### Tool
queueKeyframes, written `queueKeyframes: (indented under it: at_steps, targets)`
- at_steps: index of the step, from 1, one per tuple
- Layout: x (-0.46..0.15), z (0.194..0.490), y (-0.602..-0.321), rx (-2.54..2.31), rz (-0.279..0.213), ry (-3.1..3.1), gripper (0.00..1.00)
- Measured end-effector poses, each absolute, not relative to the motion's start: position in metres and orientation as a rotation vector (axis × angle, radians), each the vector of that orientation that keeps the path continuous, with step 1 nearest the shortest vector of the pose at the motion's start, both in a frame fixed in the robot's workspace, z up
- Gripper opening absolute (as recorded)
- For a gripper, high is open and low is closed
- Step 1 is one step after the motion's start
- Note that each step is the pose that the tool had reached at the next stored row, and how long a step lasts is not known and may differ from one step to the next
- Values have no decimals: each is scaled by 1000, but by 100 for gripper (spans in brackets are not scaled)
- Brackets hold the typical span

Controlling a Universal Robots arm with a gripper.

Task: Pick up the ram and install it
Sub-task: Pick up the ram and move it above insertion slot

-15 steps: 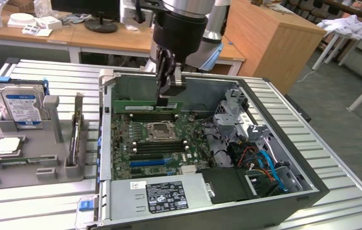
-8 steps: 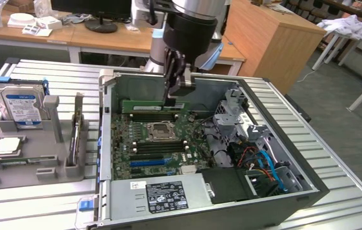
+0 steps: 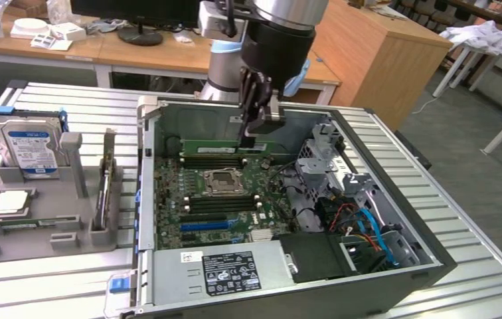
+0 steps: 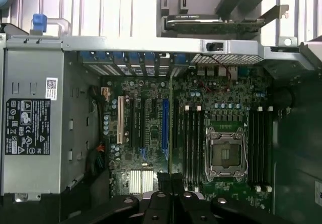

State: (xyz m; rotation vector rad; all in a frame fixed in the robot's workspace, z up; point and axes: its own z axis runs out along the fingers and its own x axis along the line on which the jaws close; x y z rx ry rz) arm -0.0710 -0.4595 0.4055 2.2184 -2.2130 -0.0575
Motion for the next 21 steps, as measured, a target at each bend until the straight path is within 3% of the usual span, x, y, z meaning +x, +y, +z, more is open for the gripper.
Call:
queueKeyframes:
  at_steps: [21]
  targets:
    - [-48, 405, -459, 2219, -58, -2213, 12]
